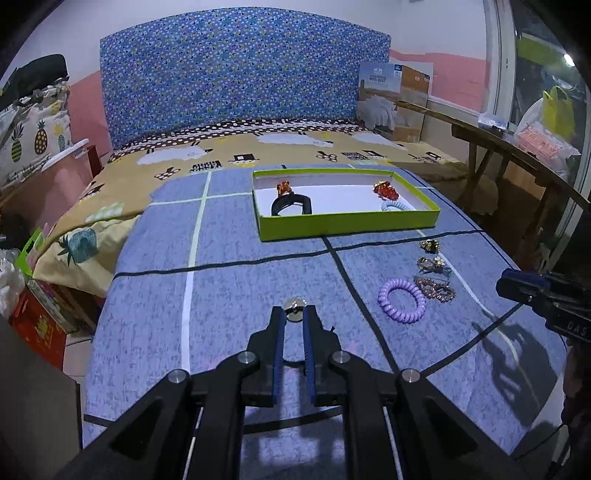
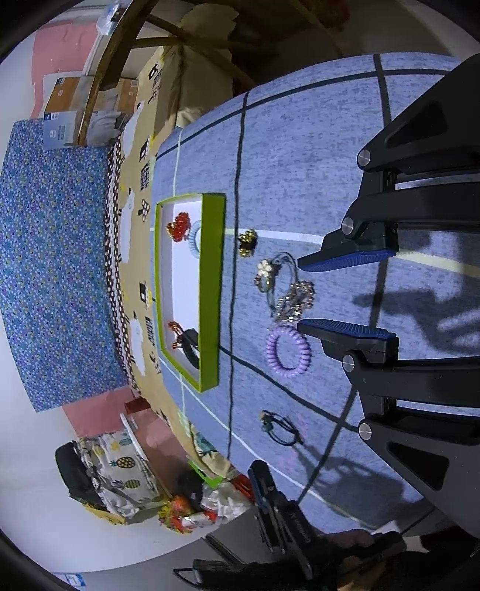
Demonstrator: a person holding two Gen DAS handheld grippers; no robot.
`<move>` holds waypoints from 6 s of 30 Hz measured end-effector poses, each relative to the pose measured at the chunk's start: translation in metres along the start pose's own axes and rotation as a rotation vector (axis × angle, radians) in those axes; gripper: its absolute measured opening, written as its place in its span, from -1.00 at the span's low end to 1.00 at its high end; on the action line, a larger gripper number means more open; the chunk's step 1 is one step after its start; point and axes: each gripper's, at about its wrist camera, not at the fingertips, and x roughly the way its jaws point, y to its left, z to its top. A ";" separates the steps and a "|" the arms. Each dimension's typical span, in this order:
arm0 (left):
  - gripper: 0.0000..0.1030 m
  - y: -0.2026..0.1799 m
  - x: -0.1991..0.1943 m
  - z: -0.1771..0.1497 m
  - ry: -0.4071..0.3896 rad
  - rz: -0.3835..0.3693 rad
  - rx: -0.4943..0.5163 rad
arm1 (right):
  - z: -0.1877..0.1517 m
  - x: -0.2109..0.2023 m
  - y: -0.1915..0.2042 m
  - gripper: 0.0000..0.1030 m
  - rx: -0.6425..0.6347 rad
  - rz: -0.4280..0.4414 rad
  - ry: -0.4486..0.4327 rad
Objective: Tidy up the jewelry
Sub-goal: 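Move the left gripper to the black teal-bead hair tie while the right approaches the flower charm, then grasp the black teal-bead hair tie with the left gripper while the right grasps the white-flower charm, then lift and carry the bead tie and flower charm over the green lid with both grippers, then lower both items into the lid and open both grippers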
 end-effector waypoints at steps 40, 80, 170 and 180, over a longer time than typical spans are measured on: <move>-0.53 -0.023 0.049 -0.008 0.162 -0.080 0.032 | 0.034 0.081 -0.024 -0.47 -0.086 -0.018 0.132; -0.93 -0.034 0.020 0.001 0.063 -0.154 0.076 | 0.033 0.025 -0.030 -0.66 0.026 -0.022 -0.021; -0.80 -0.046 0.207 0.155 0.130 -0.216 0.108 | 0.139 0.175 -0.087 -0.65 0.027 -0.141 0.107; -0.43 -0.040 0.192 0.148 0.102 -0.225 0.086 | 0.136 0.160 -0.080 -0.49 0.009 -0.139 0.073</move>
